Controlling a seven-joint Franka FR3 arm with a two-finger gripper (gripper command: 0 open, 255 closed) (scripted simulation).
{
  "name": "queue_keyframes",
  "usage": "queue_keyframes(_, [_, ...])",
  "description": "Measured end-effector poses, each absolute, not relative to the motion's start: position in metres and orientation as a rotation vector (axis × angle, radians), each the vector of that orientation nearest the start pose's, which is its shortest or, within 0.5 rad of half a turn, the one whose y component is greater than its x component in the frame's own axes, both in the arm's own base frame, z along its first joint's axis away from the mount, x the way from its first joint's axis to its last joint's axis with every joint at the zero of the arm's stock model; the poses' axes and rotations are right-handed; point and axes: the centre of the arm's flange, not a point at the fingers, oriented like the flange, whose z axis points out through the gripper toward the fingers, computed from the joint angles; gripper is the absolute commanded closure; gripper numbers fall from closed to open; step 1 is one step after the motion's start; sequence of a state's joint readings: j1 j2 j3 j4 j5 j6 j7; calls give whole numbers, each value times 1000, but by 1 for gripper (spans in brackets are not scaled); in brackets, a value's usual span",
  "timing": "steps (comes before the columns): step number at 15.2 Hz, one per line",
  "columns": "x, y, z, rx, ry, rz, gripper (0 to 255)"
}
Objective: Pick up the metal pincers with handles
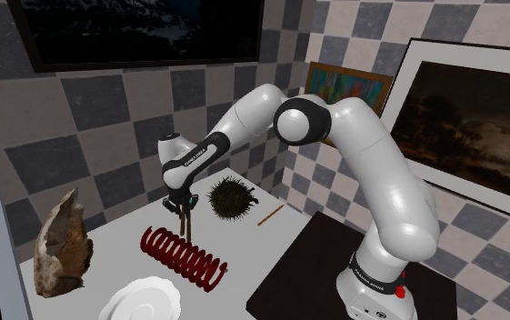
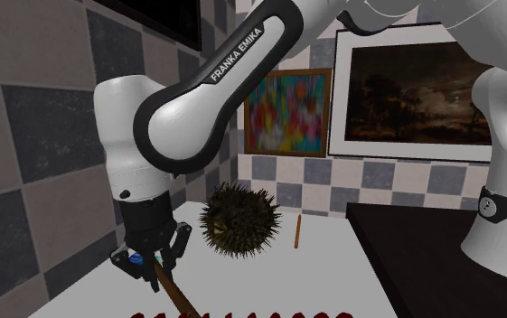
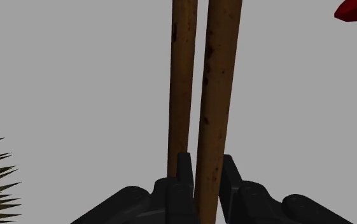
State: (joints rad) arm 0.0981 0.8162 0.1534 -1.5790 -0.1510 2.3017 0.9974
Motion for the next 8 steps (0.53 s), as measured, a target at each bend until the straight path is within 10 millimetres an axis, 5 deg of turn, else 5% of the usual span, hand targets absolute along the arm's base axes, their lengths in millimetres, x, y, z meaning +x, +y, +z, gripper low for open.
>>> queue_keyframes(8, [669, 156, 173, -2999, 1066, 110, 255])
